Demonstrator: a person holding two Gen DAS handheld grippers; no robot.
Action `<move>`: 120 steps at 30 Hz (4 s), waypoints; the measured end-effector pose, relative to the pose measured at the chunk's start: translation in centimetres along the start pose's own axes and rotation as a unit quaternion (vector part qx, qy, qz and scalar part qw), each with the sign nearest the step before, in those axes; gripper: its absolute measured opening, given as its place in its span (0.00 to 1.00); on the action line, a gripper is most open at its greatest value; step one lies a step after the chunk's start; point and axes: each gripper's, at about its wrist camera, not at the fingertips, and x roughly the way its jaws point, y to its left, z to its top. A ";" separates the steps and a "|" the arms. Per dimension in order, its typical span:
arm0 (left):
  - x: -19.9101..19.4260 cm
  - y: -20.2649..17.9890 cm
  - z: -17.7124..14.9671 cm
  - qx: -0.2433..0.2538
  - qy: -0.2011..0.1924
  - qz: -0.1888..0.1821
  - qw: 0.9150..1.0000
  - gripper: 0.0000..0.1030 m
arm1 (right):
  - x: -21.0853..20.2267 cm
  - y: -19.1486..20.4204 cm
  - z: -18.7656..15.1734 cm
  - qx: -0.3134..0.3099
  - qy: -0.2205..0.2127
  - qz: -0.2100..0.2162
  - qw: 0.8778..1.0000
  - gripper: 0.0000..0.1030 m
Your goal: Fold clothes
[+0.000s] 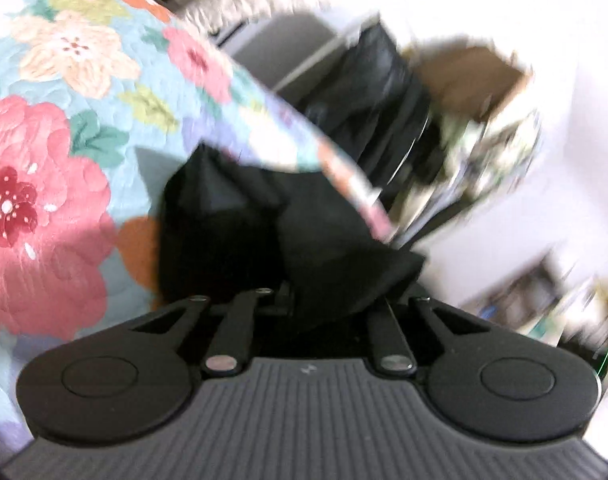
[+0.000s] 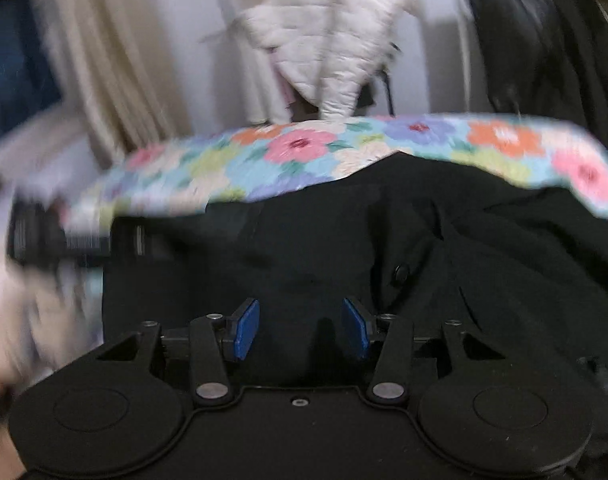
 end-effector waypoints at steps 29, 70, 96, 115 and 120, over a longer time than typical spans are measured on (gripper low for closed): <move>-4.7 -4.8 -1.4 0.008 -0.007 -0.100 0.995 0.20 | 1.9 8.7 6.6 -0.196 -0.068 -0.004 0.978 0.04; -0.2 -1.5 -0.2 0.092 -0.034 0.244 0.965 0.01 | 5.2 4.5 -1.6 0.177 -0.011 0.353 0.919 0.07; 9.6 -8.6 0.4 0.397 0.036 0.228 0.888 0.65 | 7.0 3.2 6.1 -0.109 0.090 0.166 0.976 0.55; 10.5 -6.3 1.7 0.368 -0.040 0.247 0.895 0.02 | 18.0 -7.7 15.5 -0.135 0.071 0.122 0.981 0.01; 9.4 -6.0 1.9 0.348 -0.059 0.242 0.904 0.02 | 15.9 -14.3 19.0 0.030 -0.037 0.032 0.998 0.02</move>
